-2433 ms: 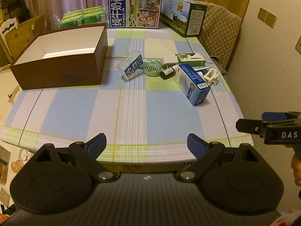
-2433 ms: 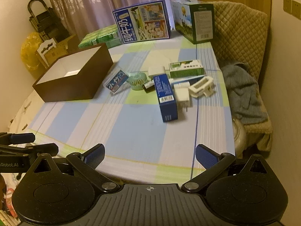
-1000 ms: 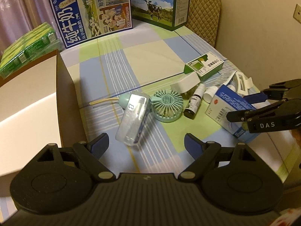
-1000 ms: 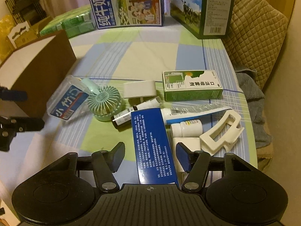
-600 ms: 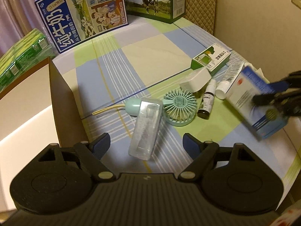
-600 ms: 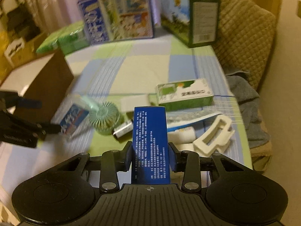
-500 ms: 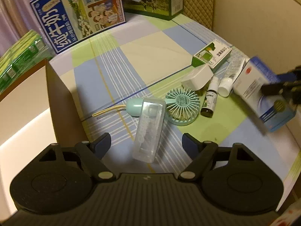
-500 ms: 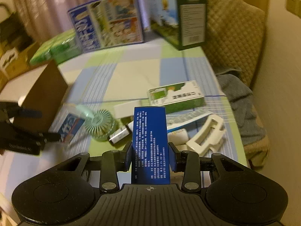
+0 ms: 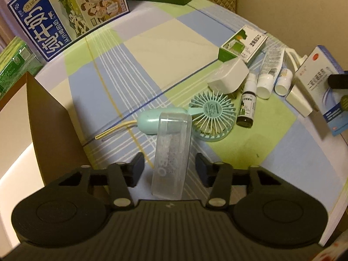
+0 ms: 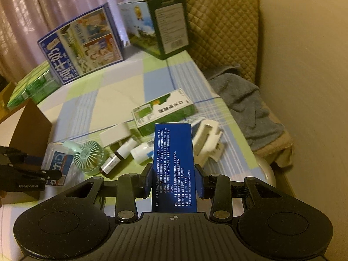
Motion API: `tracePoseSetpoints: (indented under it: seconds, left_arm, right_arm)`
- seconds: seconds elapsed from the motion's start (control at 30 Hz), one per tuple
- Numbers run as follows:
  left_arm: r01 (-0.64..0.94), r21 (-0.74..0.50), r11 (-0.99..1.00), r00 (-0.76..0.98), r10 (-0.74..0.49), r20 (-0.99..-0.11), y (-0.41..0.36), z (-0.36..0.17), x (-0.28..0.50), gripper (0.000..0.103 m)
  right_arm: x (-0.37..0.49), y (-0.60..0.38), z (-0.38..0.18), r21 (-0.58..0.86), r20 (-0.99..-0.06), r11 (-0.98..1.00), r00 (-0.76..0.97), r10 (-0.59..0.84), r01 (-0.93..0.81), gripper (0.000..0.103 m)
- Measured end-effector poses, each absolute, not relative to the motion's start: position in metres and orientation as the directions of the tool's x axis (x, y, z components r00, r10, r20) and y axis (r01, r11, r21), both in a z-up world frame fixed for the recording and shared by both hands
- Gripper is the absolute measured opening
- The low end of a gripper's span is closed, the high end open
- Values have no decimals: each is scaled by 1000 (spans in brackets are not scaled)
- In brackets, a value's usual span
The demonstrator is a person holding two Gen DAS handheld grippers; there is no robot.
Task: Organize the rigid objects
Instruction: 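Carry both items into the brown box and open both tools to release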
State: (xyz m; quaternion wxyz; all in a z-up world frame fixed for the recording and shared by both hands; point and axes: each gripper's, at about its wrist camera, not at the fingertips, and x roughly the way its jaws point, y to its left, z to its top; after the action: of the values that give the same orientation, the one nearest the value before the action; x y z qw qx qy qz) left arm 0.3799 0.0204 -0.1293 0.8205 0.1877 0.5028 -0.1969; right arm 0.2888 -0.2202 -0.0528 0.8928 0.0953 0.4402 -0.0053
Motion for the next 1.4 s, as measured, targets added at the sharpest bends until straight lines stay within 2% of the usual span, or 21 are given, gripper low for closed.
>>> tracePoseSetpoints:
  seconds: [0.1,0.4,0.93,1.17,1.4]
  left_arm:
    - [500,108,859,413,-127,-902,21,-131,380,27]
    - [413,122,902,479,-101,-872,21,-107,358,26]
    - [165,59,985,567,-46,-822,40,-51,278,26]
    - [106,38,994,613,-35,-789,67,-25,253,26]
    - [57,44,997,644,-3,-765,123,-1,246,26]
  right_arm:
    - [285,-225,-52,169,-784,980,617,69,104,35]
    - [276,-236,-45,183,-772,980,629,93,79,35]
    - [267,-222,-26,187,-749,973,620,232,-138,35]
    - [263,-185,-7,222,-721,949,617,315,-226,35]
    - [273,-104,16,279,-674,900,600,431,-334,35]
